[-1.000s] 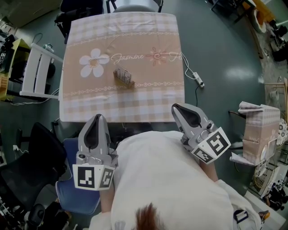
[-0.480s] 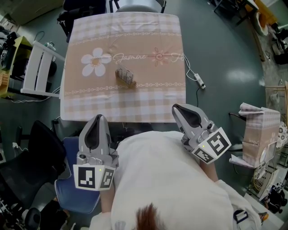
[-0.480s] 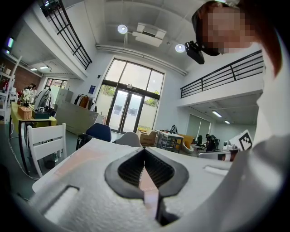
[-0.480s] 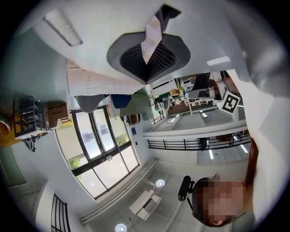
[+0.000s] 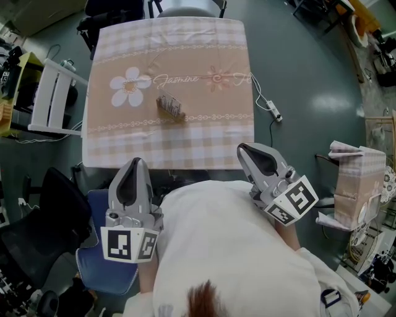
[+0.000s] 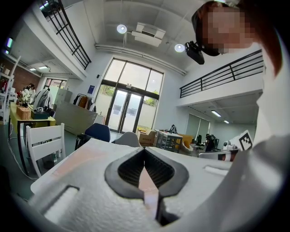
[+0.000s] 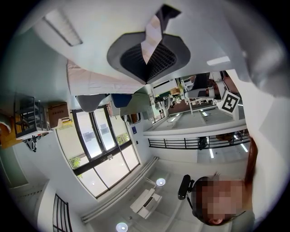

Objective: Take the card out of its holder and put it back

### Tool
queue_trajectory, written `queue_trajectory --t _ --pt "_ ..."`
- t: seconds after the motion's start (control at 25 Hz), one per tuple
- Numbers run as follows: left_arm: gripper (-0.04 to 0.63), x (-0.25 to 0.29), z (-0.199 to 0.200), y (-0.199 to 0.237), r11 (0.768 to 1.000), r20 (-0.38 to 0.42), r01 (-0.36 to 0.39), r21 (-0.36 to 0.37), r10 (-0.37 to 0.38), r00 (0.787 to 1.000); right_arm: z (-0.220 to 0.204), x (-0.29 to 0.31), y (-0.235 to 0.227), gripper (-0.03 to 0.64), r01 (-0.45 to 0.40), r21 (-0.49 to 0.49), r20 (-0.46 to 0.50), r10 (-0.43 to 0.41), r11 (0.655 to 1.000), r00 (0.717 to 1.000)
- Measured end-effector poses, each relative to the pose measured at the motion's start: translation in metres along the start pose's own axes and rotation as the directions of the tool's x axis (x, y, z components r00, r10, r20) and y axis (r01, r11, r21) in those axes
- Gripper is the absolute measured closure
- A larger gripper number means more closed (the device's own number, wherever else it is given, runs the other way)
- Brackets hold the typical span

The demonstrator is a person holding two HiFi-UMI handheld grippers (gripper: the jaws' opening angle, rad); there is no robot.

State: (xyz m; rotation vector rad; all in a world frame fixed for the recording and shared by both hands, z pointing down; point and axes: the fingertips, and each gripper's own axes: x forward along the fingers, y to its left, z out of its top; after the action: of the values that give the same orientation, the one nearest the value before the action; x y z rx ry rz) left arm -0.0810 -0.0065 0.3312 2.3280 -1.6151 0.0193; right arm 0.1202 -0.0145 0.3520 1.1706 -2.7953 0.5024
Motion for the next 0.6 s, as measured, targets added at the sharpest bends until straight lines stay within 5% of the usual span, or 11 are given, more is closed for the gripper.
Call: queue_trajectory --t 0.6 --pt "0.595 -0.0006 0.0009 -0.0077 1.0 0.001 0.012 0.012 -0.012 1.0 -0.0002 -0.0071 0.0002 0.618 0.003 0.001 0.005 -0.003 1.0 1.0"
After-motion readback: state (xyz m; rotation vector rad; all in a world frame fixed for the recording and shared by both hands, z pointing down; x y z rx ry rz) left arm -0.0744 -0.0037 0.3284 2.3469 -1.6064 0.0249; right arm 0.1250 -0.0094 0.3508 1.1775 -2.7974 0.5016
